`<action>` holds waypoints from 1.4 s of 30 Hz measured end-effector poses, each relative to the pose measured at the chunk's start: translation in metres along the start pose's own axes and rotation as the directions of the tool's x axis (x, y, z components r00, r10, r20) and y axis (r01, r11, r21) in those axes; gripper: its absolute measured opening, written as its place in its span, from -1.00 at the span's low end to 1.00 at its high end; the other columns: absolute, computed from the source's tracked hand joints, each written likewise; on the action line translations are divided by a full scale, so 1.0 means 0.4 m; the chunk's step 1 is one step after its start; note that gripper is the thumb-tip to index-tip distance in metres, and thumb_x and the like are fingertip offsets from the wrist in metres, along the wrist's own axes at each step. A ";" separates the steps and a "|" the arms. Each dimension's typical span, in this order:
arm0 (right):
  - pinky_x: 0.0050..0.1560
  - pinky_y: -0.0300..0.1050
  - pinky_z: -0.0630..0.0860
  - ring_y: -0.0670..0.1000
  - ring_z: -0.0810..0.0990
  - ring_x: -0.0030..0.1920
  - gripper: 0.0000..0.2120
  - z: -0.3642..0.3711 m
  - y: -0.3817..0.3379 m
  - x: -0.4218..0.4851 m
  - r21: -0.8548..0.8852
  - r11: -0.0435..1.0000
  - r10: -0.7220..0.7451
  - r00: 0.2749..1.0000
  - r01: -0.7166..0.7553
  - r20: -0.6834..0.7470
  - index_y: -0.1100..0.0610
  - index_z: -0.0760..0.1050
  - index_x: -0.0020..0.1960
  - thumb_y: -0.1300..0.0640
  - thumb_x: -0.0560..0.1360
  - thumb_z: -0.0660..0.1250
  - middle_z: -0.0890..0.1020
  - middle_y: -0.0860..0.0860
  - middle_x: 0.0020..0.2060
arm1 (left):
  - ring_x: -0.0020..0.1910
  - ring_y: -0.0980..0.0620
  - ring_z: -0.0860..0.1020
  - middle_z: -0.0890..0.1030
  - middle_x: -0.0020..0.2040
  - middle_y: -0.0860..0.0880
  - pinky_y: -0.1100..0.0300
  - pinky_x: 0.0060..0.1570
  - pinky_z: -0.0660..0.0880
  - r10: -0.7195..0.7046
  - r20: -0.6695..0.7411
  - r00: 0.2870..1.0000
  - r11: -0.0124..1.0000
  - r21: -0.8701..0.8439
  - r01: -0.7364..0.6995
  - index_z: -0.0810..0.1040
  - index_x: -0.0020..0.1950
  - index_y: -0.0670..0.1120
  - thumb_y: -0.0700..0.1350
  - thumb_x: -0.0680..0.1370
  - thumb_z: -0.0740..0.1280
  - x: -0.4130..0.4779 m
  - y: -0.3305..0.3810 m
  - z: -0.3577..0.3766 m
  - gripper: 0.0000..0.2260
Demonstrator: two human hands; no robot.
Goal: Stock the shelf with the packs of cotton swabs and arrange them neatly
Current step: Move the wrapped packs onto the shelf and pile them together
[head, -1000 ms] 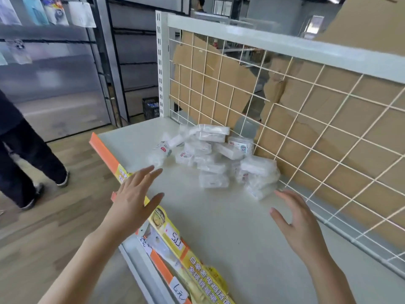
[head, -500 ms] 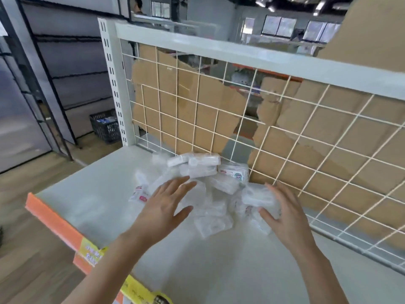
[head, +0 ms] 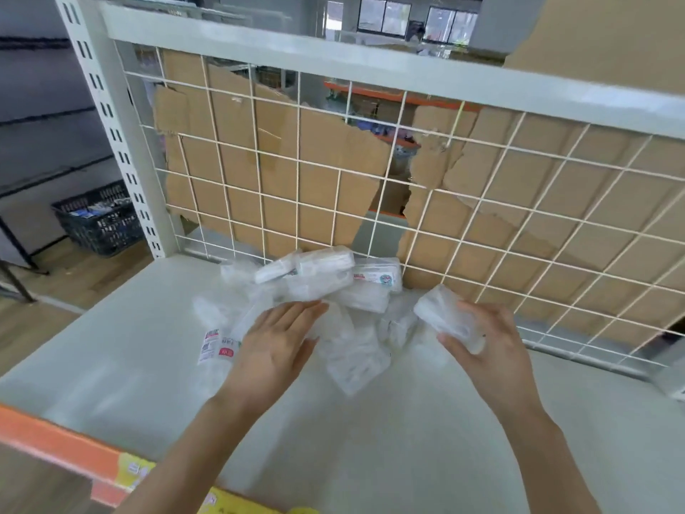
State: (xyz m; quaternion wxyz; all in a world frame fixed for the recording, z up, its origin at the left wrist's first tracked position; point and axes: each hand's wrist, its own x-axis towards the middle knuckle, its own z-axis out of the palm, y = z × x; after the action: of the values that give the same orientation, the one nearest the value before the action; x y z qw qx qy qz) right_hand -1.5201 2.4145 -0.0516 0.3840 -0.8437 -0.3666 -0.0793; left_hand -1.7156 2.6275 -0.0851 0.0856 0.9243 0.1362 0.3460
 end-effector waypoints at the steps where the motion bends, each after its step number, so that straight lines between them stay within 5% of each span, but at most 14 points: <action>1: -0.08 -0.16 0.35 -0.16 0.41 -0.10 -0.59 -0.010 0.000 -0.016 0.002 1.000 0.008 1.000 -0.008 -0.027 -0.01 0.50 0.22 0.12 0.39 0.48 0.43 -0.05 0.05 | 0.11 0.02 0.46 0.60 0.13 0.01 0.21 0.07 0.34 0.003 -0.006 1.000 1.000 0.009 -0.003 0.46 0.25 -0.06 -0.05 0.51 0.18 0.001 0.003 -0.002 -0.67; 4: -0.14 -0.22 0.36 -0.22 0.41 -0.18 -0.58 -0.041 0.010 -0.072 -0.011 0.999 0.040 0.995 -0.041 -0.091 0.00 0.53 0.19 0.14 0.35 0.51 0.44 -0.09 0.01 | 0.07 0.02 0.45 0.61 0.07 -0.02 0.19 0.04 0.33 0.027 -0.052 0.998 1.000 0.017 -0.026 0.46 0.22 -0.07 -0.06 0.51 0.18 0.003 0.015 -0.011 -0.69; 9: -0.12 -0.59 0.33 -0.32 0.45 -0.15 -0.58 -0.098 0.060 -0.168 -0.030 0.997 0.069 0.982 -0.076 -0.173 0.03 0.55 0.16 0.14 0.32 0.53 0.47 -0.07 0.00 | 0.03 0.00 0.49 0.63 0.03 -0.04 0.17 0.01 0.39 0.130 -0.138 0.982 0.991 -0.003 -0.131 0.53 0.21 -0.12 -0.06 0.55 0.21 -0.002 0.048 -0.040 -0.71; 23: -0.14 -0.19 0.39 0.00 0.50 -0.13 -0.58 -0.389 0.163 -0.529 -0.098 0.967 0.196 0.934 -0.235 -0.299 0.14 0.56 0.14 0.19 0.31 0.55 0.48 -0.06 -0.04 | -0.02 0.02 0.48 0.65 -0.02 -0.09 0.19 -0.05 0.39 0.189 -0.170 0.967 0.967 -0.137 -0.213 0.54 0.18 -0.12 -0.05 0.53 0.20 -0.102 0.352 -0.041 -0.70; 30: -0.20 -0.12 0.34 0.04 0.50 -0.12 -0.57 -0.599 0.220 -0.792 -0.146 0.904 0.316 0.857 -0.403 -0.407 0.14 0.54 0.16 0.20 0.31 0.54 0.47 -0.07 -0.02 | -0.04 0.06 0.48 0.61 0.02 0.01 0.21 -0.08 0.39 0.260 -0.081 0.962 0.915 -0.297 -0.272 0.50 0.20 -0.03 0.13 0.62 0.05 -0.177 0.583 0.020 -0.64; 36: -0.25 -0.20 0.29 0.05 0.50 -0.15 -0.54 -0.727 0.272 -1.007 -0.137 0.830 0.421 0.767 -0.541 -0.485 0.10 0.54 0.16 0.19 0.30 0.55 0.53 -0.01 0.02 | -0.06 0.05 0.46 0.64 -0.03 -0.08 0.20 -0.06 0.37 0.382 -0.072 0.921 0.855 -0.352 -0.382 0.52 0.18 -0.09 -0.04 0.52 0.19 -0.220 0.799 0.075 -0.71; 40: -0.25 -0.21 0.33 -0.21 0.43 -0.23 -0.56 -0.795 0.282 -1.108 -0.131 0.792 0.443 0.709 -0.596 -0.549 0.07 0.54 0.15 0.17 0.30 0.54 0.49 -0.10 -0.01 | -0.08 0.04 0.46 0.62 -0.03 -0.07 0.21 -0.07 0.37 0.462 -0.058 0.885 0.774 -0.460 -0.434 0.49 0.18 -0.07 0.00 0.54 0.18 -0.235 0.923 0.106 -0.72; 42: -0.25 -0.14 0.37 -0.14 0.44 -0.18 -0.57 -0.826 0.290 -1.141 -0.153 0.760 0.453 0.683 -0.632 -0.573 0.06 0.53 0.15 0.15 0.32 0.54 0.46 -0.14 -0.04 | -0.07 0.06 0.47 0.62 -0.01 -0.06 0.24 -0.07 0.37 0.487 -0.036 0.873 0.745 -0.504 -0.437 0.52 0.17 -0.08 0.00 0.54 0.19 -0.230 0.971 0.125 -0.71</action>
State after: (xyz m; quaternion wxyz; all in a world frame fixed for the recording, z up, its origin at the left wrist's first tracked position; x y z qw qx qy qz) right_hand -1.7203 1.8760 -0.0811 0.3206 -0.9160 0.0373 -0.2385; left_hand -1.6742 2.2274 -0.0808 0.2383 0.8909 -0.1949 0.3338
